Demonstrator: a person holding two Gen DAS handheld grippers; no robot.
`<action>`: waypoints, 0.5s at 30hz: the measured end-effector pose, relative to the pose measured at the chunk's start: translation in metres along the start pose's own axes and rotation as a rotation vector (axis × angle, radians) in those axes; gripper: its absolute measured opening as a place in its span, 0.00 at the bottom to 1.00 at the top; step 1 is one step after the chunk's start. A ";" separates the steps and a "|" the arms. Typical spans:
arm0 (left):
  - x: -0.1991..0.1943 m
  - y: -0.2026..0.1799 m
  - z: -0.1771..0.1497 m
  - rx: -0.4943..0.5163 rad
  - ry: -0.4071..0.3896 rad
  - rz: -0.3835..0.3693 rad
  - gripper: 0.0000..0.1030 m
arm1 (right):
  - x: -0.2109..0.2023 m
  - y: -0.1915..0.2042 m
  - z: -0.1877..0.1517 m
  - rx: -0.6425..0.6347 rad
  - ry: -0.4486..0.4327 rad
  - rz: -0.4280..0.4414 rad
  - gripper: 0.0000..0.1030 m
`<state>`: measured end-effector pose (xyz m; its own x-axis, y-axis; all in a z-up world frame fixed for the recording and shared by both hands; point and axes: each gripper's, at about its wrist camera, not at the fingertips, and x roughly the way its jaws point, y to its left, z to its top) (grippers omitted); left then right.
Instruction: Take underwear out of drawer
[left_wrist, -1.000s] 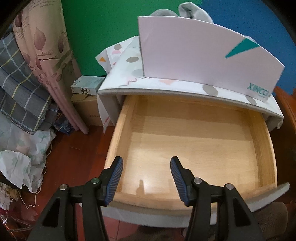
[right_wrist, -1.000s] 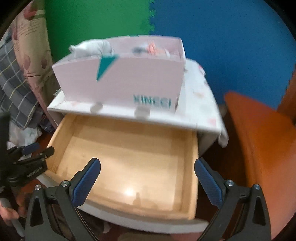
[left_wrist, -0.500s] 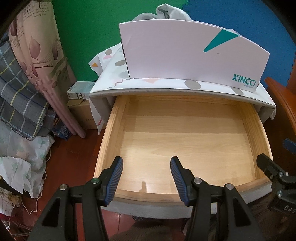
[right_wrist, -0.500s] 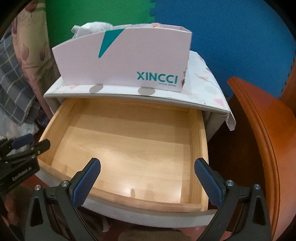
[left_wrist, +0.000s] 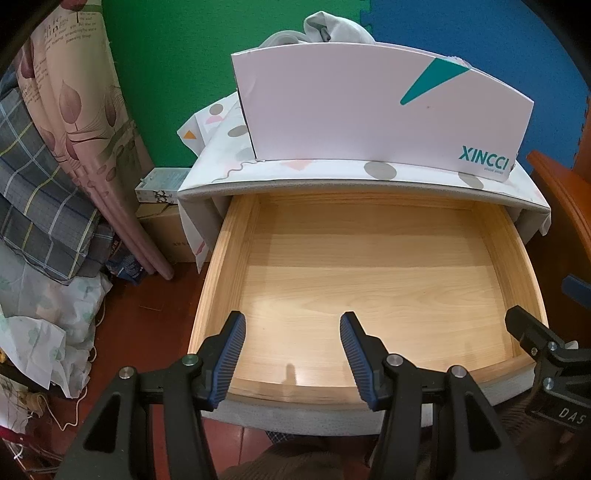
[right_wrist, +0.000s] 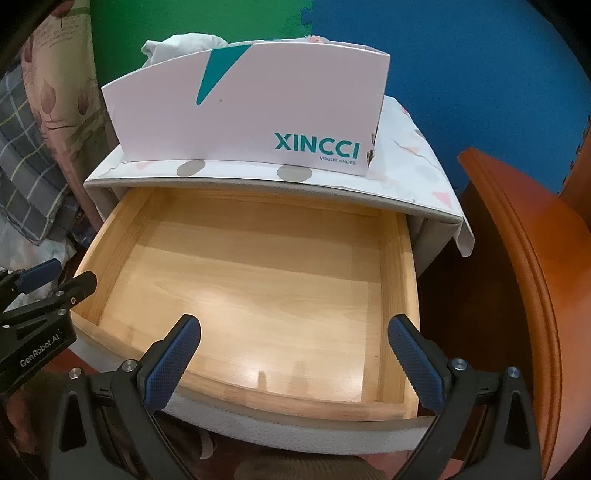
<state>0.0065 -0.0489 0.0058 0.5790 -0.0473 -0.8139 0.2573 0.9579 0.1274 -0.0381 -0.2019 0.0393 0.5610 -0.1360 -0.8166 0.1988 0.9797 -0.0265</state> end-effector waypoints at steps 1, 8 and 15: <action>0.000 0.000 0.000 0.000 0.001 -0.001 0.53 | 0.000 0.000 0.000 -0.001 0.000 -0.002 0.98; 0.001 0.002 0.000 -0.007 0.003 -0.010 0.53 | 0.002 0.001 0.001 -0.005 0.011 -0.007 0.98; 0.000 0.003 0.001 -0.006 0.001 -0.014 0.53 | 0.003 0.002 0.001 -0.006 0.017 -0.011 0.98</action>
<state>0.0081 -0.0460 0.0069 0.5746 -0.0603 -0.8162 0.2605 0.9589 0.1125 -0.0350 -0.2009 0.0374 0.5449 -0.1438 -0.8261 0.1994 0.9791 -0.0389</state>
